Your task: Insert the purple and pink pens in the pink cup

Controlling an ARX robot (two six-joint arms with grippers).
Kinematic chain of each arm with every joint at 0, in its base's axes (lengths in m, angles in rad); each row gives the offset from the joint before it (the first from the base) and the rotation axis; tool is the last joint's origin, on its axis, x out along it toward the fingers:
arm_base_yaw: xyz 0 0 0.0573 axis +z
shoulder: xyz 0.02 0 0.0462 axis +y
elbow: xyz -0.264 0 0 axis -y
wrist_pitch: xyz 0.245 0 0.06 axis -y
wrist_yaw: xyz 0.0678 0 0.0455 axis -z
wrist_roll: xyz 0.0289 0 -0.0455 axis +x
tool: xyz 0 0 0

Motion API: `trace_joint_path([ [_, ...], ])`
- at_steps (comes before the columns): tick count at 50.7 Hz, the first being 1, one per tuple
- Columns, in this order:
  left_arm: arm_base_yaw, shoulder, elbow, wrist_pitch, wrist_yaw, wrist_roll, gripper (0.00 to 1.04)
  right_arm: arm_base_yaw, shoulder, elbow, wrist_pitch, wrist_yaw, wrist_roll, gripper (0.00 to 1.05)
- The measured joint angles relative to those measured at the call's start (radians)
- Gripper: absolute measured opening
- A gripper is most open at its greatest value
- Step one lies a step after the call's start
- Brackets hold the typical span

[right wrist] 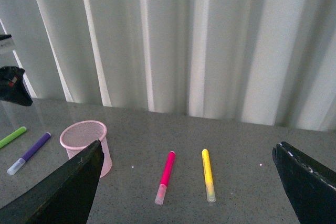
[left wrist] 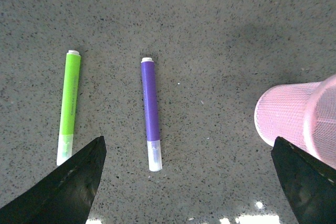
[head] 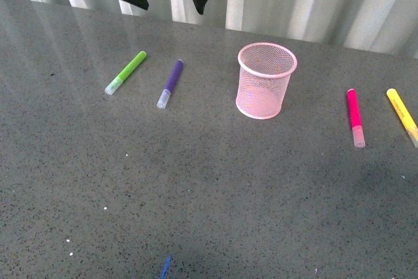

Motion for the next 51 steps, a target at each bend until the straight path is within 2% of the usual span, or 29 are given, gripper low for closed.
trace_joint_path([
  [22, 0.022, 0.189, 0.099, 0.051, -0.025, 0.062, 0.98, 0.0, 0.0, 0.0, 0.0, 0.0, 0.0, 0.98],
  [51, 0.0, 0.325, 0.174, 0.073, -0.043, 0.068, 0.98, 0.0, 0.0, 0.0, 0.0, 0.0, 0.0, 0.98],
])
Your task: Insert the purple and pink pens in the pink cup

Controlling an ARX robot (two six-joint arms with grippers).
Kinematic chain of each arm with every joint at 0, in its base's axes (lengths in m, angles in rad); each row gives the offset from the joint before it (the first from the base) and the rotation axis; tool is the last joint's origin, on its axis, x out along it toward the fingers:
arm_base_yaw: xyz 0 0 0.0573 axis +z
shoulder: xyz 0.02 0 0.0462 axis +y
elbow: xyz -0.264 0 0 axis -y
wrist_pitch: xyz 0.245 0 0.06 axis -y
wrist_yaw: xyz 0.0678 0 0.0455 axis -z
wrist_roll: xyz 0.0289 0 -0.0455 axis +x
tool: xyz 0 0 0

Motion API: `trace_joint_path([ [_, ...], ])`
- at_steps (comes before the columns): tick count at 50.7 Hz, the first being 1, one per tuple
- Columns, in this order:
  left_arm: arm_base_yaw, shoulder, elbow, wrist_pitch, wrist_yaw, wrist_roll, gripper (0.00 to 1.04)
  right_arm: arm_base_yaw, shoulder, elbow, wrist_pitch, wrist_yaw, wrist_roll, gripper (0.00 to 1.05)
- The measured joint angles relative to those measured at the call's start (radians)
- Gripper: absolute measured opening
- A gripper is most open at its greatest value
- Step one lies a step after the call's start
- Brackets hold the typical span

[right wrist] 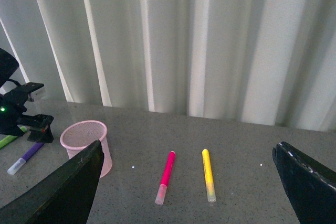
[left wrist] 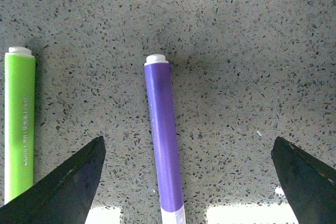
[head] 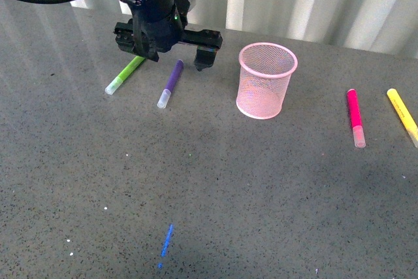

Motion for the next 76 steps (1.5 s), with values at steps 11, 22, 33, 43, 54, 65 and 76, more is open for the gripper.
trace_joint_path([
  [11, -0.01, 0.045, 0.058, -0.021, -0.006, 0.0, 0.98, 0.0, 0.0, 0.0, 0.0, 0.0, 0.0, 0.98],
  [22, -0.013, 0.07, 0.075, -0.016, -0.01, 0.0, 0.98, 0.0, 0.0, 0.0, 0.0, 0.0, 0.0, 0.98],
  [33, -0.013, 0.08, 0.075, -0.006, -0.014, 0.004, 0.91, 0.0, 0.0, 0.0, 0.0, 0.0, 0.0, 0.98],
  [43, -0.013, 0.082, 0.063, 0.018, -0.019, 0.008, 0.62, 0.0, 0.0, 0.0, 0.0, 0.0, 0.0, 0.98],
  [54, -0.016, 0.082, 0.023, 0.043, -0.018, 0.012, 0.3, 0.0, 0.0, 0.0, 0.0, 0.0, 0.0, 0.98],
  [65, -0.029, 0.067, -0.019, 0.077, -0.027, 0.016, 0.13, 0.0, 0.0, 0.0, 0.0, 0.0, 0.0, 0.98],
  [76, -0.03, 0.045, -0.057, 0.102, -0.02, 0.016, 0.13, 0.0, 0.0, 0.0, 0.0, 0.0, 0.0, 0.98],
])
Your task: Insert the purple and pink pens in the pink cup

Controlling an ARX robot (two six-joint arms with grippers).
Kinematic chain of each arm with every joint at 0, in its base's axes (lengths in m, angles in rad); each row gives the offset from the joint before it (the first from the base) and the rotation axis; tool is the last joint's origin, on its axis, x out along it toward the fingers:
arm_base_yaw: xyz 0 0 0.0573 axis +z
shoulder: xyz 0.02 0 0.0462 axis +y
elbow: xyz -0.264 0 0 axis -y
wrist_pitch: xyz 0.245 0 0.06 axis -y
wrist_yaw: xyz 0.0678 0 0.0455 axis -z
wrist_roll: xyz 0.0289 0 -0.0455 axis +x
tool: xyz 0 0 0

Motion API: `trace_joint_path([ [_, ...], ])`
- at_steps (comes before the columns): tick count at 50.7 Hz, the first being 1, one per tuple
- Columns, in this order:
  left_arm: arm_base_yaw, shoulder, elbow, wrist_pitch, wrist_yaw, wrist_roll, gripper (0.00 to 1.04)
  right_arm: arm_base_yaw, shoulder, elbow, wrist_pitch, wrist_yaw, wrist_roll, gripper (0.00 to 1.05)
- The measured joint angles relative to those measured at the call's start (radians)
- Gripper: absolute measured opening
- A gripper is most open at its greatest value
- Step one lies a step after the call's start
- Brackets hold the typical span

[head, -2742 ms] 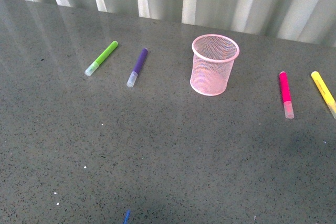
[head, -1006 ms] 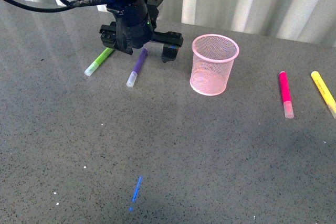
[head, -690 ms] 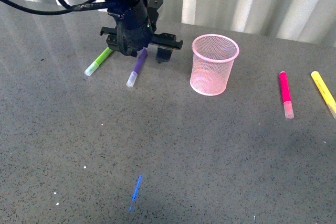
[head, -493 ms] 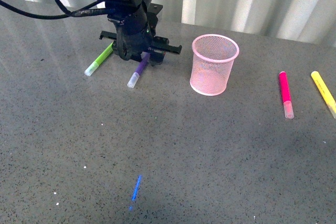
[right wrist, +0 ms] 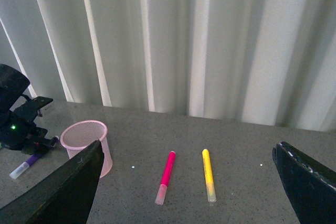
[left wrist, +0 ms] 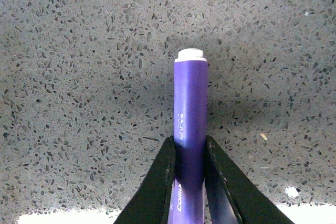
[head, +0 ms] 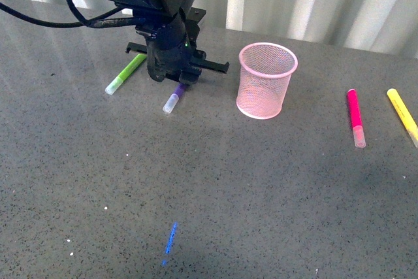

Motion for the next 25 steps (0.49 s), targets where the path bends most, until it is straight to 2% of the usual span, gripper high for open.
trace_joint_path([
  [8, 0.01, -0.02, -0.018, 0.016, 0.01, 0.001, 0.13, 0.0, 0.0, 0.0, 0.0, 0.0, 0.0, 0.98],
  [25, 0.075, -0.269, -0.113, 0.237, -0.019, 0.056, 0.12, 0.0, 0.0, 0.0, 0.0, 0.0, 0.0, 0.98],
])
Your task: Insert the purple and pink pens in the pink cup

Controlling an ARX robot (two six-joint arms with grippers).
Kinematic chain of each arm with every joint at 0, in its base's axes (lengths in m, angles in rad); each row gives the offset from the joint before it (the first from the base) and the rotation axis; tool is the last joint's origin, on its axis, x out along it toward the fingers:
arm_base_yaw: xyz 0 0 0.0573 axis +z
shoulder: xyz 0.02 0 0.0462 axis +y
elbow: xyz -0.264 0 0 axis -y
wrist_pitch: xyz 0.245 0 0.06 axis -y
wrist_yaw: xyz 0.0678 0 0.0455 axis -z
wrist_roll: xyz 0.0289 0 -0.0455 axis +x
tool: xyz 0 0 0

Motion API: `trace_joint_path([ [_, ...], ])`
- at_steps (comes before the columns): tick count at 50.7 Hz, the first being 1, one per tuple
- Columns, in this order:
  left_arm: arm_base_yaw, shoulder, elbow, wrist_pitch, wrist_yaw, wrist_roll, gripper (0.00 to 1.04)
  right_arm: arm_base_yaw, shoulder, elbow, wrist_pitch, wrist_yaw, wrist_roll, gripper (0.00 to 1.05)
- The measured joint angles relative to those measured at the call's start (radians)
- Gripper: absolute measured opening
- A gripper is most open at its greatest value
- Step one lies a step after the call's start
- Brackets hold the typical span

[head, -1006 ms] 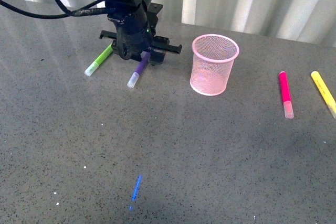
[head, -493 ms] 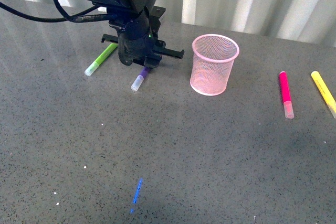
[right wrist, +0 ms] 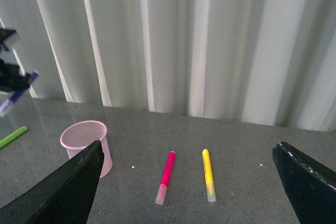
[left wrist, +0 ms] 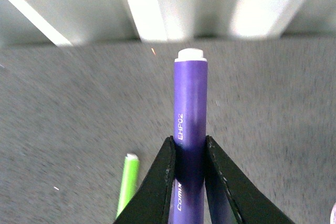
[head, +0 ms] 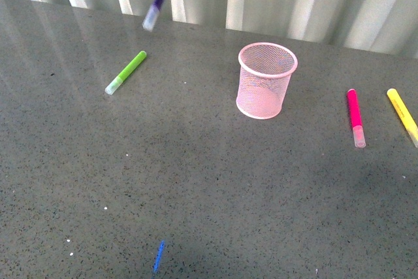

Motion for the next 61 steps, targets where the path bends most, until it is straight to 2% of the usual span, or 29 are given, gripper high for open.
trace_joint_path([
  [8, 0.007, -0.146, -0.116, 0.173, -0.008, -0.014, 0.12, 0.0, 0.0, 0.0, 0.0, 0.0, 0.0, 0.98],
  [15, -0.028, -0.254, -0.241, 0.325, -0.031, -0.074, 0.12, 0.0, 0.0, 0.0, 0.0, 0.0, 0.0, 0.98],
  [24, -0.177, -0.376, -0.423, 0.478, -0.035, -0.192, 0.12, 0.0, 0.0, 0.0, 0.0, 0.0, 0.0, 0.98],
  [31, -0.286, -0.385, -0.497, 0.585, -0.052, -0.255, 0.12, 0.0, 0.0, 0.0, 0.0, 0.0, 0.0, 0.98],
  [37, -0.341, -0.352, -0.503, 0.623, -0.076, -0.304, 0.12, 0.0, 0.0, 0.0, 0.0, 0.0, 0.0, 0.98],
  [61, -0.359, -0.135, -0.463, 0.729, -0.132, -0.358, 0.12, 0.0, 0.0, 0.0, 0.0, 0.0, 0.0, 0.98],
])
